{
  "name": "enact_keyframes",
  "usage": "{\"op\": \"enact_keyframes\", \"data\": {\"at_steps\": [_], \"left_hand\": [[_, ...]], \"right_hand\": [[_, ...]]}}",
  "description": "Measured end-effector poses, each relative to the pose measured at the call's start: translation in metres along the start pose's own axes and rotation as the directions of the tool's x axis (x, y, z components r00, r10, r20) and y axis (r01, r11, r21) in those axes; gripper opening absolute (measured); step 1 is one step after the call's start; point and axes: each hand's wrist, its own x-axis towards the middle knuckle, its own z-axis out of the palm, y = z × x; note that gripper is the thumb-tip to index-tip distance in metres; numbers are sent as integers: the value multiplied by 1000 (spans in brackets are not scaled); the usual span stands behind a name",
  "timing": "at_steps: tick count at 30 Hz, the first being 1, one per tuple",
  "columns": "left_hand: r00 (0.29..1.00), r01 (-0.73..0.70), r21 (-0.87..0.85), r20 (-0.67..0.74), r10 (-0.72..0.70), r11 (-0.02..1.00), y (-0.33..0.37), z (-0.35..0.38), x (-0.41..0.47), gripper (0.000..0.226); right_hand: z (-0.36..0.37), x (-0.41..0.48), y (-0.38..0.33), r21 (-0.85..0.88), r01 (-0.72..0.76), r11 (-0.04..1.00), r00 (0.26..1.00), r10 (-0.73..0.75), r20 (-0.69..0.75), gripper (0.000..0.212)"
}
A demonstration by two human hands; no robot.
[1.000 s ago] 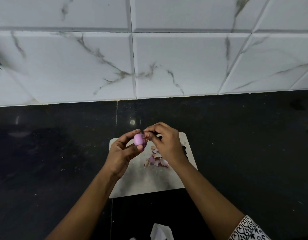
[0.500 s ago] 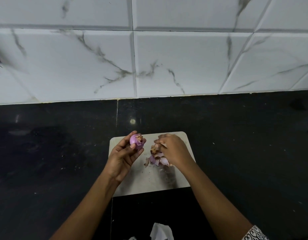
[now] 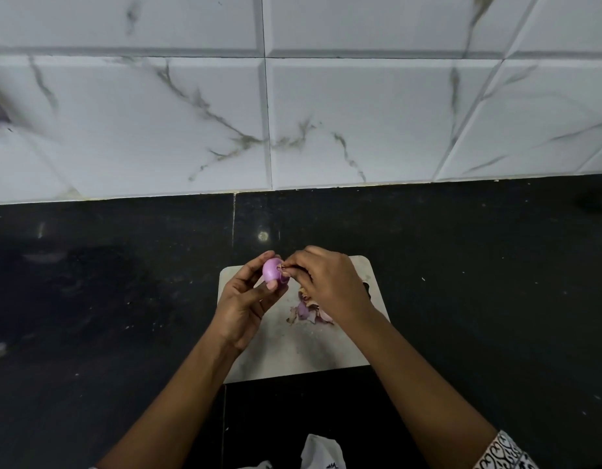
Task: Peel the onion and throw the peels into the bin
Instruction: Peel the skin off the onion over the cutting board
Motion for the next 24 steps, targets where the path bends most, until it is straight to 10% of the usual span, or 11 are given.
{"op": "enact_keyframes", "data": {"at_steps": [7, 15, 21, 24], "left_hand": [[995, -51, 121, -81, 61, 991, -2, 6, -2, 37], [952, -265, 413, -31, 304, 871, -6, 2, 1, 42], [955, -248, 370, -61, 290, 895, -8, 0, 1, 43], [959, -203, 347, -117, 258, 915, -6, -1, 0, 38]], "right_hand": [[6, 1, 0, -39, 2, 999, 999, 0, 42, 10], [15, -4, -10, 156, -346, 925, 938, 341, 55, 11], [10, 5, -10, 555, -657, 510, 737, 589, 331, 17], [-1, 3, -6, 325, -395, 859, 918, 356, 173, 13]]}}
